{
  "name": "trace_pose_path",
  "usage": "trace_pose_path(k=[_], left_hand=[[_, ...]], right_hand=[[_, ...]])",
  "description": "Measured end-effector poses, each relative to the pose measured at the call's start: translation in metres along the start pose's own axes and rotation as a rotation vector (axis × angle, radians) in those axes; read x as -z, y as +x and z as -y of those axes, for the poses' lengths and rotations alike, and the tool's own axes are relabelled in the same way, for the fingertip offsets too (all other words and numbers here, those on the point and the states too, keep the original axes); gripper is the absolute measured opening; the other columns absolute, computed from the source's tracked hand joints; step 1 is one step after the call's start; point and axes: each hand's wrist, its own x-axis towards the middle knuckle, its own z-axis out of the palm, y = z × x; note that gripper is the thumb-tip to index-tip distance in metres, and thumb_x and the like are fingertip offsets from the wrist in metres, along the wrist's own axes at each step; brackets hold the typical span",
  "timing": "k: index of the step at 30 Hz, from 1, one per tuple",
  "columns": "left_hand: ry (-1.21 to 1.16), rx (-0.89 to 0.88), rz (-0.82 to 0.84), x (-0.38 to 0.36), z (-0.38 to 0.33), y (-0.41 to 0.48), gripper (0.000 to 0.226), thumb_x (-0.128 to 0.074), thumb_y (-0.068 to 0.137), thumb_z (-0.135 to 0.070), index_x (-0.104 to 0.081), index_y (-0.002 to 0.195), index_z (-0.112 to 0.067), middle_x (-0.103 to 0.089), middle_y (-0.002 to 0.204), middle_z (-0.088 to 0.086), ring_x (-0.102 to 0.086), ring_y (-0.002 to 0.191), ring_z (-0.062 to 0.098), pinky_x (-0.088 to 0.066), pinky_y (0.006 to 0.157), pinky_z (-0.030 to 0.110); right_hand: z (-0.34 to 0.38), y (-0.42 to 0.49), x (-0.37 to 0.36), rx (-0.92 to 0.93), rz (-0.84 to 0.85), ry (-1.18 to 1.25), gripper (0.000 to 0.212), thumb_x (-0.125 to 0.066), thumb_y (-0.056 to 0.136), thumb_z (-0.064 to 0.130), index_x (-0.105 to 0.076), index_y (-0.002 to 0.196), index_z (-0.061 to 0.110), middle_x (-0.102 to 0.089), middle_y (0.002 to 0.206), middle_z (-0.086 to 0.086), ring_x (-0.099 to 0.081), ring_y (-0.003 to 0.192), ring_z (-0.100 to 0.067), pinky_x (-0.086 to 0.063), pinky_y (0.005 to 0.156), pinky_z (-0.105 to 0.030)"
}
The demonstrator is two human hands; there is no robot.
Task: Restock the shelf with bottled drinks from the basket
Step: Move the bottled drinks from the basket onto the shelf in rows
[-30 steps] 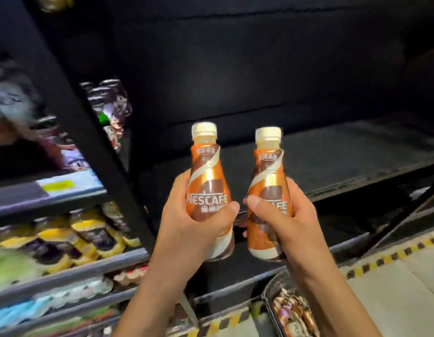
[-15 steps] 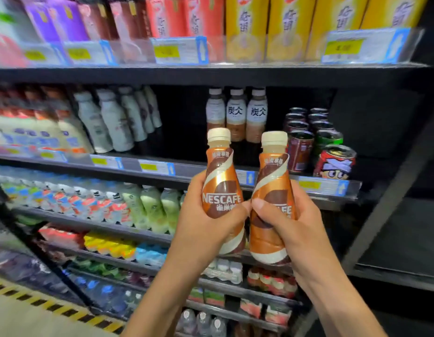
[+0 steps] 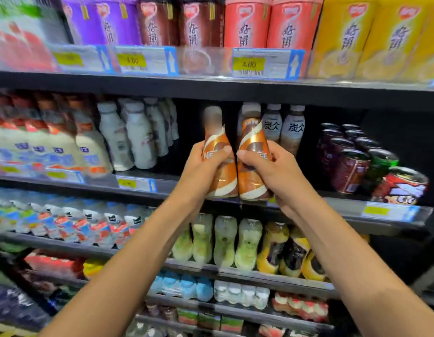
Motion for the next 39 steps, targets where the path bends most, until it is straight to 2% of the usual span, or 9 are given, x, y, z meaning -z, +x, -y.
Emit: trace_pose_path(k=[5,10,14,18,23,27,30,34,39], left_hand=[[-0.037,0.135,0.001,0.009,0.005,0.066,0.05,-0.07,0.059,-0.032,-0.066,0.101,-0.005,-0.07,0.098,0.016,-0.069,0.086,0.031,-0.056,0.082,0.046],[-0.033,0.077,-0.032,0.02,0.022,0.137,0.078,-0.078,0.053,-0.027,-0.058,0.125,-0.005,-0.072,0.097,0.015,-0.073,0.077,0.024,-0.059,0.061,0.033],[0.013,0.079,0.066,0.028,0.022,0.166,0.082,-0.083,0.051,-0.018,-0.058,0.127,-0.003,-0.07,0.112,0.022,-0.071,0.097,0.039,-0.059,0.075,0.045],[0.03,0.064,0.079,0.028,0.031,0.181,0.07,-0.077,0.059,-0.002,-0.056,0.126,-0.006,-0.072,0.111,0.014,-0.071,0.098,0.029,-0.059,0.076,0.04],[0.07,0.107,0.059,0.03,0.046,0.204,0.071,-0.078,0.056,0.003,-0.056,0.122,-0.011,-0.07,0.111,0.011,-0.07,0.101,0.029,-0.058,0.087,0.049],[0.136,0.062,0.027,0.031,0.056,0.216,0.068,-0.077,0.061,0.002,-0.051,0.121,-0.018,-0.067,0.116,0.007,-0.065,0.108,0.024,-0.051,0.098,0.047],[0.237,0.025,0.047,0.031,0.055,0.223,0.052,-0.075,0.071,0.004,-0.056,0.114,-0.02,-0.067,0.11,0.002,-0.063,0.108,0.021,-0.049,0.099,0.039],[0.426,-0.007,0.0,0.034,0.047,0.234,0.064,-0.082,0.07,-0.005,-0.06,0.129,-0.018,-0.068,0.122,0.004,-0.063,0.111,0.022,-0.049,0.101,0.037],[0.451,0.03,0.009,0.035,0.057,0.256,0.068,-0.084,0.054,-0.013,-0.064,0.119,-0.02,-0.071,0.114,0.006,-0.067,0.104,0.026,-0.054,0.095,0.046]], right_hand=[[-0.007,0.057,-0.017,-0.089,-0.054,-0.129,0.039,-0.084,0.07,0.043,-0.074,0.092,0.012,-0.077,0.078,0.0,-0.074,0.073,-0.015,-0.062,0.074,-0.035],[-0.016,0.124,-0.036,0.025,-0.103,-0.346,0.04,-0.08,0.077,0.042,-0.072,0.108,0.018,-0.073,0.098,0.002,-0.068,0.091,-0.017,-0.055,0.08,-0.028],[-0.028,0.153,-0.04,0.104,-0.096,-0.423,0.065,-0.082,0.064,0.054,-0.066,0.119,0.022,-0.074,0.107,0.005,-0.071,0.096,-0.014,-0.059,0.08,-0.03],[-0.039,0.177,-0.051,0.095,-0.189,-0.579,0.079,-0.085,0.071,0.045,-0.048,0.133,0.013,-0.067,0.123,-0.003,-0.065,0.11,-0.023,-0.054,0.087,-0.03],[-0.06,0.193,-0.064,0.137,-0.295,-0.773,0.069,-0.082,0.072,0.051,-0.055,0.125,0.017,-0.067,0.122,-0.004,-0.062,0.114,-0.025,-0.048,0.082,-0.026],[-0.071,0.199,-0.072,0.187,-0.372,-0.854,0.065,-0.077,0.072,0.055,-0.057,0.124,0.021,-0.066,0.121,-0.008,-0.063,0.11,-0.03,-0.053,0.086,-0.037],[-0.07,0.205,-0.079,0.175,-0.389,-0.996,0.054,-0.075,0.081,0.044,-0.059,0.123,0.014,-0.066,0.118,-0.012,-0.063,0.108,-0.031,-0.049,0.082,-0.034],[-0.061,0.206,-0.093,0.15,-0.448,-1.15,0.038,-0.048,0.1,0.016,-0.051,0.136,0.004,-0.064,0.125,-0.016,-0.061,0.115,-0.033,-0.048,0.084,-0.037],[-0.056,0.21,-0.092,0.137,-0.396,-1.177,0.037,-0.039,0.102,0.012,-0.037,0.138,0.004,-0.058,0.133,-0.018,-0.055,0.122,-0.038,-0.045,0.092,-0.041]])
